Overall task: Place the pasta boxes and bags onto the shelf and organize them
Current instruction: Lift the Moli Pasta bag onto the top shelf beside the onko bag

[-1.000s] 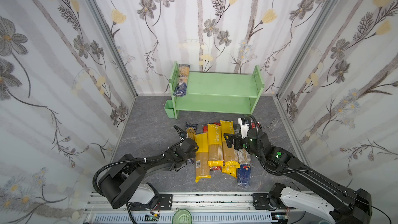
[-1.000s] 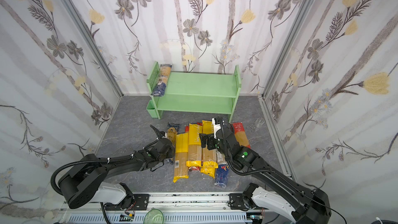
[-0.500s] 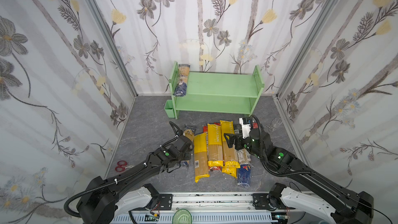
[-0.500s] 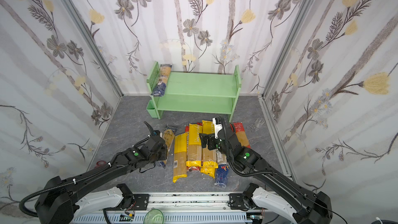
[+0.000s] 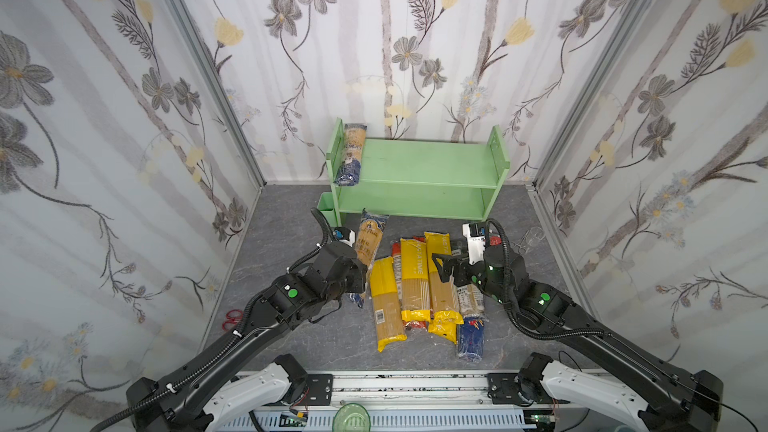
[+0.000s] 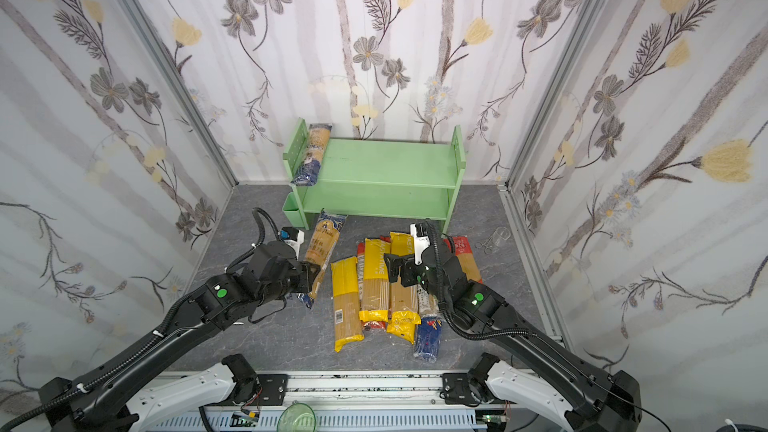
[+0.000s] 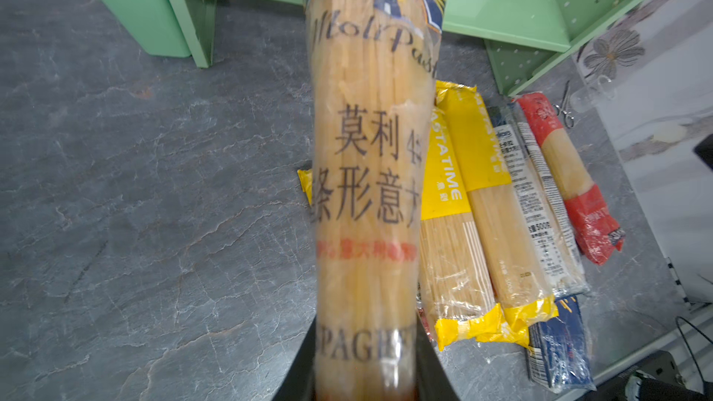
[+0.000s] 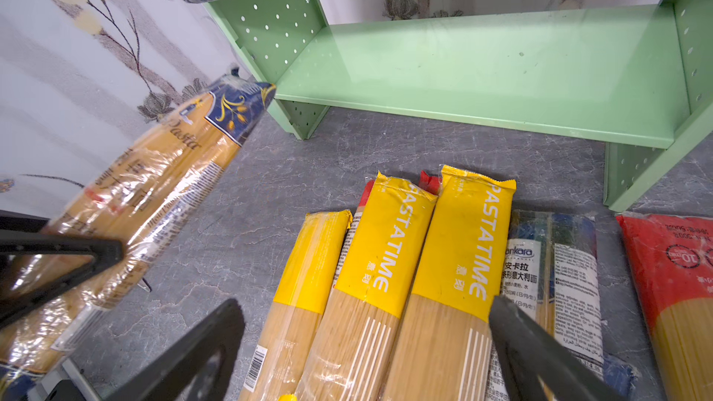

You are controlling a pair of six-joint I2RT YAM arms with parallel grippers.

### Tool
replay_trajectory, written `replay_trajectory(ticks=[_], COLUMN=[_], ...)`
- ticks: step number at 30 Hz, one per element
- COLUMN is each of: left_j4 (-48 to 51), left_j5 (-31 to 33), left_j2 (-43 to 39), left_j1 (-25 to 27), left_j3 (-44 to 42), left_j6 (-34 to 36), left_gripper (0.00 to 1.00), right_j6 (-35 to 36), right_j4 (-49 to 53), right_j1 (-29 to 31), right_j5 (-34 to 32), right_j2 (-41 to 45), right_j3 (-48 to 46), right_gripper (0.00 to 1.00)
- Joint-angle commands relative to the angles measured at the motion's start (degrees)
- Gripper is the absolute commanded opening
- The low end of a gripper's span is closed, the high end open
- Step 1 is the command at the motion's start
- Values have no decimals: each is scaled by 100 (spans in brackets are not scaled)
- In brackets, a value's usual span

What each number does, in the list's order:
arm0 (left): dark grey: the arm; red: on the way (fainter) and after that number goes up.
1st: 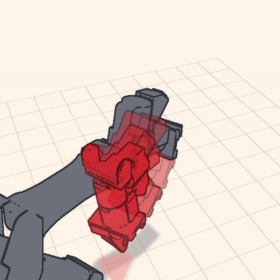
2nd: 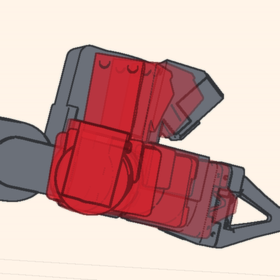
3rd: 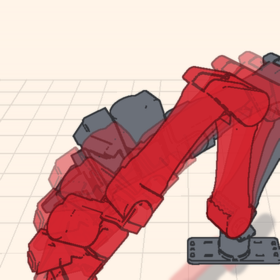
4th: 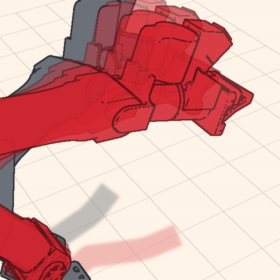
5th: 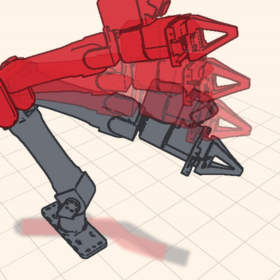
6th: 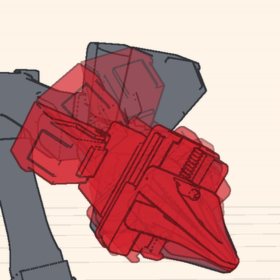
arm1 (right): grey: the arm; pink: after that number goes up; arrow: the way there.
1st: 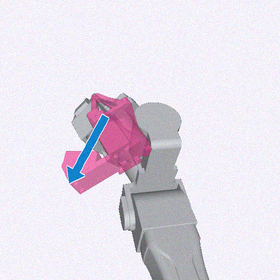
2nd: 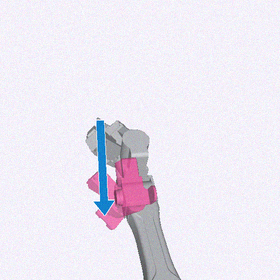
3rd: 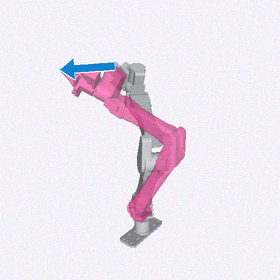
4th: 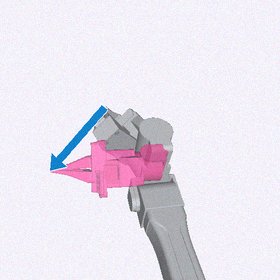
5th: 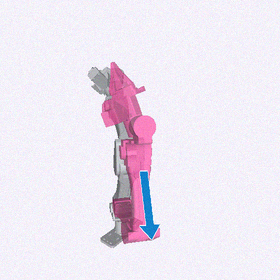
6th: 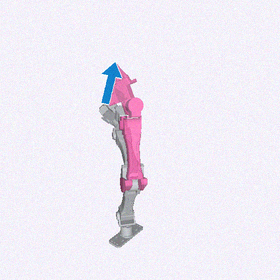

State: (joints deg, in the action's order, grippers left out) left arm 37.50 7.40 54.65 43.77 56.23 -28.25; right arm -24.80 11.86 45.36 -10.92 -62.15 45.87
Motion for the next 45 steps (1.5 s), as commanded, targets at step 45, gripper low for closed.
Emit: replay_trajectory(ticks=[45], left_j4=[-76], left_j5=[-184], left_j2=[6213], left_j1=[-1649], left_j3=[7841], left_j6=[1617], left_gripper=[0], right_j6=[808], right_j4=[28], right_j1=[-1129], right_j5=[457], right_j2=[-452], right_j3=[1247], right_gripper=[100])
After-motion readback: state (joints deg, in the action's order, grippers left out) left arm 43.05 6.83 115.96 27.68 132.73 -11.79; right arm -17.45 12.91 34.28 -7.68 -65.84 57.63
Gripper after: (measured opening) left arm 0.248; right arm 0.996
